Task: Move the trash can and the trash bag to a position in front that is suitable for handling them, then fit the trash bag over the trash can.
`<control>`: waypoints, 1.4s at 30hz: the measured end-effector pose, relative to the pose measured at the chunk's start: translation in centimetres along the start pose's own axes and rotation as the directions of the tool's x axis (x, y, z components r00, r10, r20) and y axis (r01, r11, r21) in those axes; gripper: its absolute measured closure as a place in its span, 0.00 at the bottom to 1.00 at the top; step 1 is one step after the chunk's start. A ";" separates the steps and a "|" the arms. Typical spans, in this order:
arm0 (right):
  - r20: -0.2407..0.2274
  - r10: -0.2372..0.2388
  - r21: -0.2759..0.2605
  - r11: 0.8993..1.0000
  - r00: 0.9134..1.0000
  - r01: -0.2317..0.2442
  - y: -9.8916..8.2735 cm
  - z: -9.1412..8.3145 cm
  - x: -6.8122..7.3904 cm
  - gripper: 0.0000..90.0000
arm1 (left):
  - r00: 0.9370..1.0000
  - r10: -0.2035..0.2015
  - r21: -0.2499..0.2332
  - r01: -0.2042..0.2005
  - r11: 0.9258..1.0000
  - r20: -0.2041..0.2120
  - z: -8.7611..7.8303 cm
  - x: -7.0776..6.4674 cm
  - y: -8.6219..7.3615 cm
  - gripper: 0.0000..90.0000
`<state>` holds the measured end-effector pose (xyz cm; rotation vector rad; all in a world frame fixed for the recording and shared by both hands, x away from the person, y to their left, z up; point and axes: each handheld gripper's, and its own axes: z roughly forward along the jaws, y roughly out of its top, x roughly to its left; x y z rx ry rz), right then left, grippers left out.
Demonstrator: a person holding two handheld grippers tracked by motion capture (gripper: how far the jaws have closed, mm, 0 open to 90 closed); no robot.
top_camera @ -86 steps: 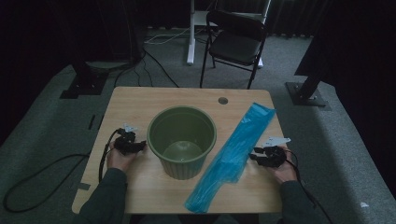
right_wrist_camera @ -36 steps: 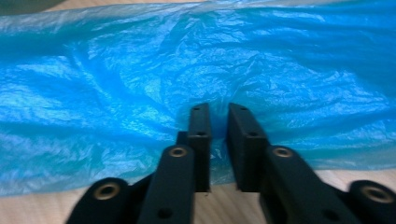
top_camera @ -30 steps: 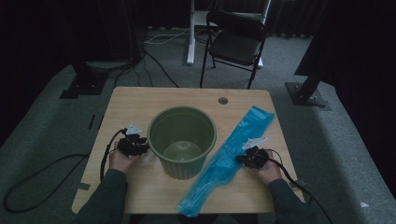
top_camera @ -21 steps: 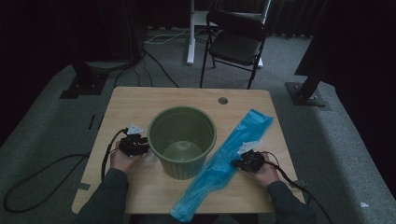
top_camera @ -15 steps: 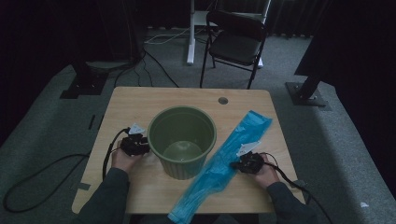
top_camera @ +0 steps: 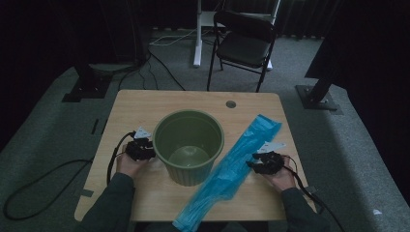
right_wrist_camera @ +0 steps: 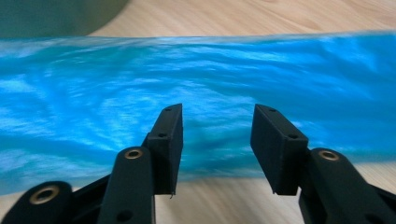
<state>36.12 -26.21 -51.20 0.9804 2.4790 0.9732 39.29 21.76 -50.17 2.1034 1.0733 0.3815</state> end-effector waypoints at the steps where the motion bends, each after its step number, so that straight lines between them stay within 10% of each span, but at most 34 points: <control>1: 0.000 0.000 0.000 1.000 1.000 0.000 0.0 0.0 0.0 0.58 | 1.000 0.000 0.000 0.000 1.000 0.000 0.0 0.0 0.0 0.65; 21: 0.167 0.154 -0.035 0.988 0.974 -0.150 -0.5 -0.3 -4.2 0.43 | 1.000 -0.010 -0.007 0.010 1.000 -0.005 -0.1 0.3 -0.1 0.64; 42: 0.113 0.152 0.039 0.987 0.982 -0.157 -0.3 2.9 -4.7 0.38 | 1.000 -0.012 -0.014 0.012 1.000 -0.001 -0.2 0.3 -0.2 0.63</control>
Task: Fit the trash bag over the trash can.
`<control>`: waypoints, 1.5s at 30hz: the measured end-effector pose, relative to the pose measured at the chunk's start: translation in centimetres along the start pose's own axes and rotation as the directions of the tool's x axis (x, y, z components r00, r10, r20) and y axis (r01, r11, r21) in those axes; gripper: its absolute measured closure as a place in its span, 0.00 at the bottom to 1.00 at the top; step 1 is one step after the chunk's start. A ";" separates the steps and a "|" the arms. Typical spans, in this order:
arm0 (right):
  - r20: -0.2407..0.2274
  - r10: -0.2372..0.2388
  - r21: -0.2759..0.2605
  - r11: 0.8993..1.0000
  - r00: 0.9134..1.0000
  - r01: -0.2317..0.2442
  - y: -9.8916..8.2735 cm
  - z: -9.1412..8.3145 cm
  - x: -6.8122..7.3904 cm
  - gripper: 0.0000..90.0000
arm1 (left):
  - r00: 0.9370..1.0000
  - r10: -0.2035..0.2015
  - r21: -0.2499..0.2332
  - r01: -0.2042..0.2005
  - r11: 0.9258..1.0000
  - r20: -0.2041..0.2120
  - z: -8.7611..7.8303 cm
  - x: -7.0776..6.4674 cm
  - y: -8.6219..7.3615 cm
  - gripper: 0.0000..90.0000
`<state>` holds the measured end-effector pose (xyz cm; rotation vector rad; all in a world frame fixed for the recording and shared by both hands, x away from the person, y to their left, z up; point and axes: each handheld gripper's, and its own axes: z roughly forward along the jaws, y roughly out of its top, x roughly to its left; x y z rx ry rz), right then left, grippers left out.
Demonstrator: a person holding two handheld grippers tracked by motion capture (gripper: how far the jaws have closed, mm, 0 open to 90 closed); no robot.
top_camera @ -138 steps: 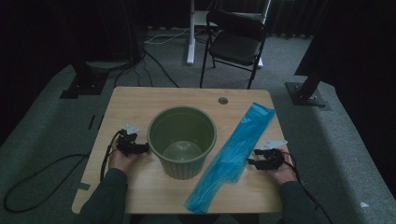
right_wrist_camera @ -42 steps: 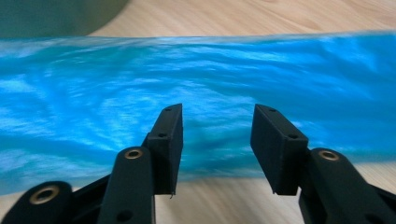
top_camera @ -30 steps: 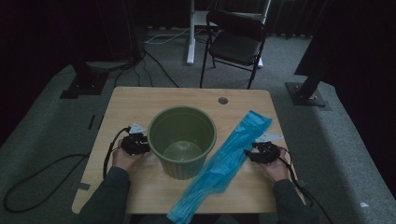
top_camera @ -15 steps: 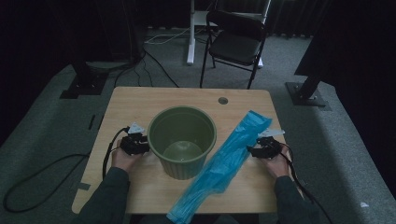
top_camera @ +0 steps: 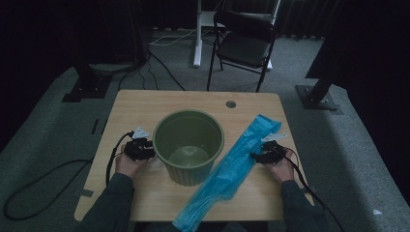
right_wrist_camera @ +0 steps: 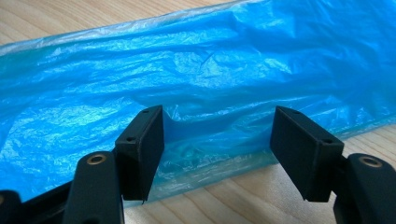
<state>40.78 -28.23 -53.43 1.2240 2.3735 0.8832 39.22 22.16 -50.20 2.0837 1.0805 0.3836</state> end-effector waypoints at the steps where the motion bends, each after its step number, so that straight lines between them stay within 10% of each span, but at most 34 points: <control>1: -0.005 0.001 0.006 1.000 1.000 -0.001 0.0 0.2 0.0 0.38 | 1.000 0.000 0.002 0.000 1.000 0.002 0.0 0.0 0.0 0.63; 8: -0.001 0.023 -0.010 1.000 1.000 -0.023 -0.1 0.3 0.1 0.42 | 1.000 -0.001 0.005 0.001 1.000 0.001 0.0 0.0 -0.1 0.63; 21: -0.012 0.037 -0.015 0.999 0.999 -0.037 0.6 0.5 0.4 0.97 | 1.000 0.004 0.005 -0.004 1.000 0.007 0.1 -0.1 0.0 0.63; 45: -0.097 -0.002 -0.127 0.992 0.995 -0.011 1.7 -2.4 0.9 0.98 | 0.999 0.007 -0.016 -0.007 1.000 0.034 -0.3 0.0 0.2 0.64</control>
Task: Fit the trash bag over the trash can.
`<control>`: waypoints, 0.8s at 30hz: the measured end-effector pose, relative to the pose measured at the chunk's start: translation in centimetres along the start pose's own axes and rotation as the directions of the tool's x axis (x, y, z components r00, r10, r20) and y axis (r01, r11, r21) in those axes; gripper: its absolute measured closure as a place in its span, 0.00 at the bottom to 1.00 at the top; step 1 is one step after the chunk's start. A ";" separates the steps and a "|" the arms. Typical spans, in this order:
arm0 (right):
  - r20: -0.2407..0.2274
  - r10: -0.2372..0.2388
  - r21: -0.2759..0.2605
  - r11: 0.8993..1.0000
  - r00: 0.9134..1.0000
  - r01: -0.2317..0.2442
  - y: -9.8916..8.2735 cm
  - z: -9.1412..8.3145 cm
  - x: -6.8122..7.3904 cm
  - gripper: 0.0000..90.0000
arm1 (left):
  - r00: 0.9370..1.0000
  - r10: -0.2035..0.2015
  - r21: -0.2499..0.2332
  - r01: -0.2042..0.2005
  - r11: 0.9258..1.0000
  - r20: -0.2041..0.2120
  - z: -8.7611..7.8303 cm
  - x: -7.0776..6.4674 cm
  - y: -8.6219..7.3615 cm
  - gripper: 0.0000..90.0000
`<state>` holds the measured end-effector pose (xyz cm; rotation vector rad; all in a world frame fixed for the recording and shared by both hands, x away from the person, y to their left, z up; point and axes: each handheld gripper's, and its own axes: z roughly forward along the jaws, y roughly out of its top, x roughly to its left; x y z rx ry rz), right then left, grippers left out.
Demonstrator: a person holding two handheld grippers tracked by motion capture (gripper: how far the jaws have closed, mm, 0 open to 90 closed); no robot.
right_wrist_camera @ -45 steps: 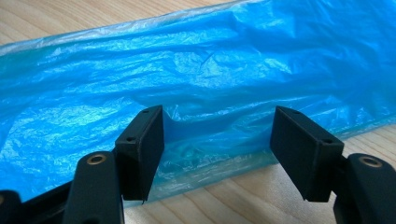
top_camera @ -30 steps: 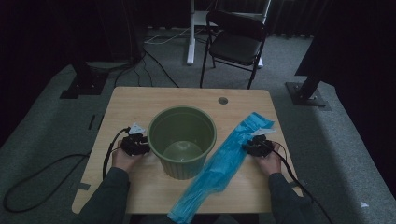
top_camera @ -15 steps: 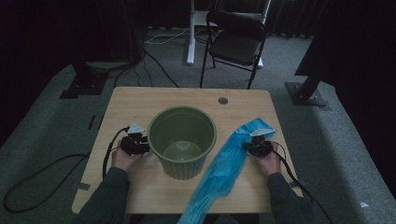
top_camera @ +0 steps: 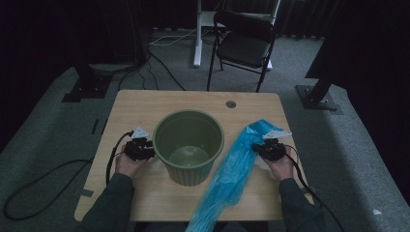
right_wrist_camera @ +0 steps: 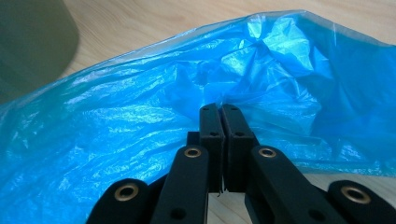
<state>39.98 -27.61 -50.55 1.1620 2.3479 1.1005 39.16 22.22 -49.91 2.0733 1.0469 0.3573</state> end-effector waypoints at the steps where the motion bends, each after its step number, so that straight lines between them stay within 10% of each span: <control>1: -0.004 -0.003 -0.008 1.000 1.000 0.003 0.1 -0.2 0.0 0.98 | 1.000 0.000 -0.001 0.000 1.000 0.000 0.0 0.0 0.0 0.64; 24: 0.005 -0.047 -0.105 0.993 0.999 0.047 2.8 -3.9 1.5 0.98 | 1.000 0.003 -0.006 -0.003 1.000 0.003 -0.1 0.0 0.0 0.64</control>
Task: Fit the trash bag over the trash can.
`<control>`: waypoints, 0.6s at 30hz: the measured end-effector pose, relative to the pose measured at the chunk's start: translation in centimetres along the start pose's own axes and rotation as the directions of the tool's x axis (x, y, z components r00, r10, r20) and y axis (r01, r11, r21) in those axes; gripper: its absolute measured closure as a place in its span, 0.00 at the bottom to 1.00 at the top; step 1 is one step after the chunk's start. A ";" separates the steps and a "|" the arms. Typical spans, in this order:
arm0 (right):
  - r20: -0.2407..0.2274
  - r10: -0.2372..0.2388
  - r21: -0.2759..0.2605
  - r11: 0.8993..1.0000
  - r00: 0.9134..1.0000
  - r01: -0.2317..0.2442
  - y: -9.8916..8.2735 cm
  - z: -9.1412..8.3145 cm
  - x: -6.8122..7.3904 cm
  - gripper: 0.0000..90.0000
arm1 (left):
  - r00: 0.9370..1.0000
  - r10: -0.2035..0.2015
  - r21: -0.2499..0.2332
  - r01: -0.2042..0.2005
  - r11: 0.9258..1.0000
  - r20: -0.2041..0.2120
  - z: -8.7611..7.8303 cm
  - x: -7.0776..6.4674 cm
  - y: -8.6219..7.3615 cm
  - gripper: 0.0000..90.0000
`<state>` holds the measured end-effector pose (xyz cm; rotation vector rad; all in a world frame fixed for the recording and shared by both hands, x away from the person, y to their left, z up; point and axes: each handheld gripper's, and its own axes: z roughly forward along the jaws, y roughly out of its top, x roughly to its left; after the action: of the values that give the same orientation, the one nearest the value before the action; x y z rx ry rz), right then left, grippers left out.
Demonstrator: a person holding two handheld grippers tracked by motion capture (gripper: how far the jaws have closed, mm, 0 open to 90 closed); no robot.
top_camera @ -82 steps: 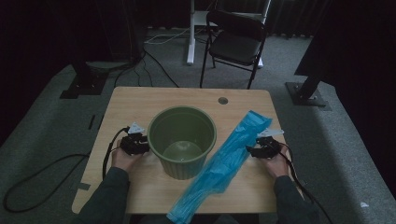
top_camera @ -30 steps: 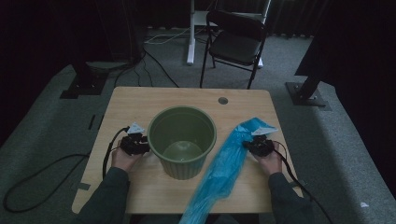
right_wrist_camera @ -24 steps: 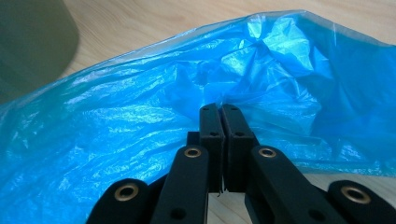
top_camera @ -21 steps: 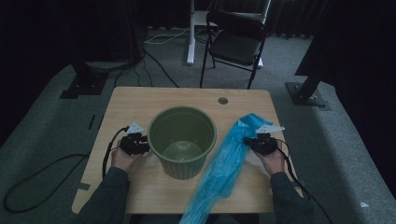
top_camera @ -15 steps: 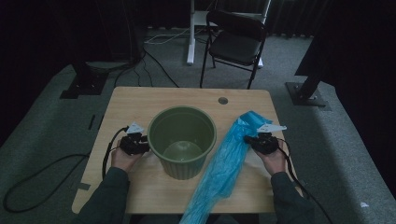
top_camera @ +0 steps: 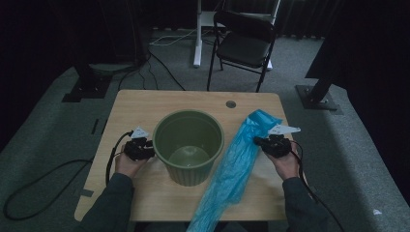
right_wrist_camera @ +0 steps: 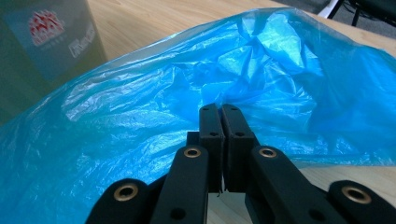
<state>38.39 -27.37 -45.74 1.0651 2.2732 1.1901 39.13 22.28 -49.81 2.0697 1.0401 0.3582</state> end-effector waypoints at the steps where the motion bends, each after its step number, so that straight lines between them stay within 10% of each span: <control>1: 0.001 -0.004 -0.001 1.000 1.000 0.004 0.1 -0.1 0.0 0.98 | 1.000 0.001 0.000 -0.001 1.000 0.000 0.0 0.0 0.0 0.64; 18: -0.026 -0.042 -0.024 0.999 0.999 0.041 2.6 -2.0 1.5 0.98 | 1.000 0.015 -0.011 -0.015 1.000 0.009 -0.3 -0.3 0.2 0.64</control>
<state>37.41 -26.34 -42.41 0.9942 2.2845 1.2188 38.85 22.12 -49.43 2.0684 1.0153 0.3612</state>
